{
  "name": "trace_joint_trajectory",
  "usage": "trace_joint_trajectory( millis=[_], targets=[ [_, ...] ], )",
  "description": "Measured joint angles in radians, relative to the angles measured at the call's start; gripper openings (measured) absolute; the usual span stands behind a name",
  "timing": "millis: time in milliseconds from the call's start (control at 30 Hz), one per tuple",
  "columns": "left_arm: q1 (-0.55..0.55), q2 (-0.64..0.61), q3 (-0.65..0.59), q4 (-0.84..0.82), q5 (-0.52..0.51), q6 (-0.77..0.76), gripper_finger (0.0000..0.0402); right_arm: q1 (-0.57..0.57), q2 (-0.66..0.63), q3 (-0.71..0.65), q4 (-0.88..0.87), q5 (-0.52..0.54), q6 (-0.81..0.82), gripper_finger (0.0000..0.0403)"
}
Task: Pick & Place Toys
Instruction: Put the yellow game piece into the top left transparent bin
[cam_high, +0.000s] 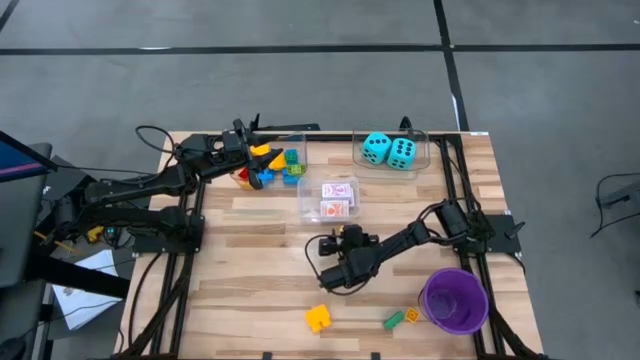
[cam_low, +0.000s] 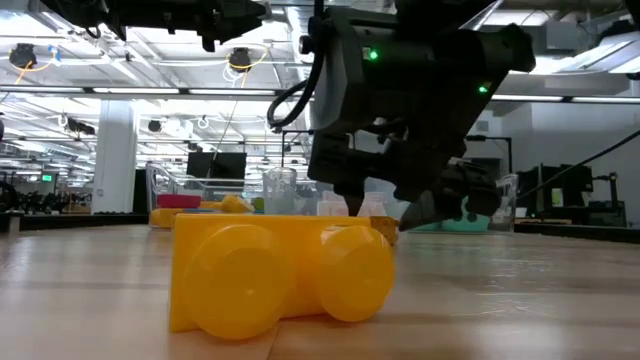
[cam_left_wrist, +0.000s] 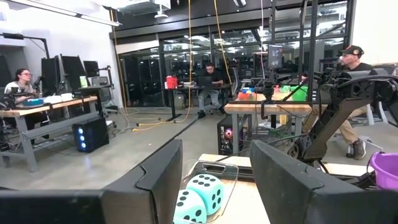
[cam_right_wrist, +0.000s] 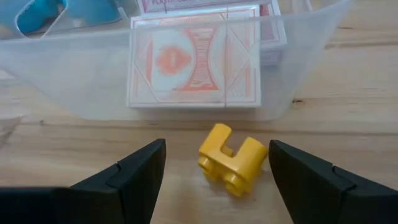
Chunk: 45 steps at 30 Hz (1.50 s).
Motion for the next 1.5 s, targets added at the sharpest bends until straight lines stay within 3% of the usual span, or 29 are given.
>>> trace_joint_trajectory(
  millis=[800,933,1167,1500],
  targets=[
    [0.0,0.0,0.0,0.0,0.0,0.0,0.0182,-0.005,0.0,-0.047,0.005,-0.054,0.008,0.0273],
    [0.0,0.0,0.0,0.0,0.0,0.0,0.0182,-0.005,0.0,-0.047,0.006,-0.054,0.008,0.0243],
    [0.0,0.0,0.0,0.0,0.0,0.001,0.0182,-0.005,0.0,-0.047,0.006,-0.044,0.008,0.0131],
    [0.0,0.0,0.0,-0.004,0.0,0.002,0.0182,0.01,-0.001,-0.047,0.033,-0.041,0.008,0.0133]
  ],
)
